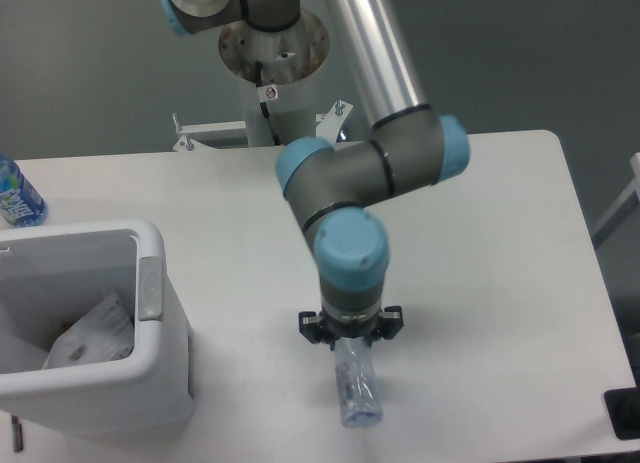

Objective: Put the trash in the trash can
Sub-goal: 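Lift the bottle and carry it over the white bin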

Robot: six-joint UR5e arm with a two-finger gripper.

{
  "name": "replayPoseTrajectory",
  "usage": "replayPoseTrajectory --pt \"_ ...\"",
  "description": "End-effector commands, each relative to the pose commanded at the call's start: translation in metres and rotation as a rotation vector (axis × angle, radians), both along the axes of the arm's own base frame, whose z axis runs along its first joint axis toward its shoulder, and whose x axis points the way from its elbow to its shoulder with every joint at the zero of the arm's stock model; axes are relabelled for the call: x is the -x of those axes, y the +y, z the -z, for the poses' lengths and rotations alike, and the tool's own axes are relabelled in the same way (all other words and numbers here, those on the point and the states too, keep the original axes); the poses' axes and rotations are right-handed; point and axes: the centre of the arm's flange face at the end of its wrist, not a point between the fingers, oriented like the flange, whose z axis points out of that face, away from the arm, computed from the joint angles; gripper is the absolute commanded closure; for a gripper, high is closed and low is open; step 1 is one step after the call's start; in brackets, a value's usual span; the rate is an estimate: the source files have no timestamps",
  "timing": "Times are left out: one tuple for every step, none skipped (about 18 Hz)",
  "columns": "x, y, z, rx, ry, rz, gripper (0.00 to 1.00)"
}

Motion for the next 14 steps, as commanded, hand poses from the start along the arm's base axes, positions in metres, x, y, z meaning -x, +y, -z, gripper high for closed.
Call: replayPoseTrajectory --pt "0.003 -0.002 -0.013 -0.056 0.014 -0.012 0.45" --pt "0.004 -0.004 -0.027 -0.107 0.020 -0.034 0.45" --pt "0.002 -0.003 -0.041 -0.151 0.030 -0.053 0.45" --pt "0.002 -0.003 -0.056 -0.188 0.050 -0.070 0.45" --pt "0.003 -0.003 -0.070 -0.221 0.065 -0.093 0.45" --pt "0.003 -0.003 -0.087 -0.255 0.074 -0.116 0.45" --pt "0.002 -0.002 -0.106 -0.295 0.082 -0.137 0.45" --pt "0.001 -0.001 -0.125 -0.333 0.087 -0.155 0.45" --pt "-0.005 0.000 -0.145 -0.374 0.088 -0.168 0.45" --pt "-0.013 -0.001 -0.167 -0.419 0.081 -0.172 0.45" --pt "-0.021 -0.003 -0.185 -0.456 0.075 -0.161 0.45" --pt "-0.030 -0.005 -0.198 -0.479 0.073 -0.142 0.45" --pt "-0.042 -0.007 -0.212 -0.502 0.073 -0.125 0.45" --pt "-0.059 -0.005 -0.224 -0.522 0.070 -0.097 0.45"
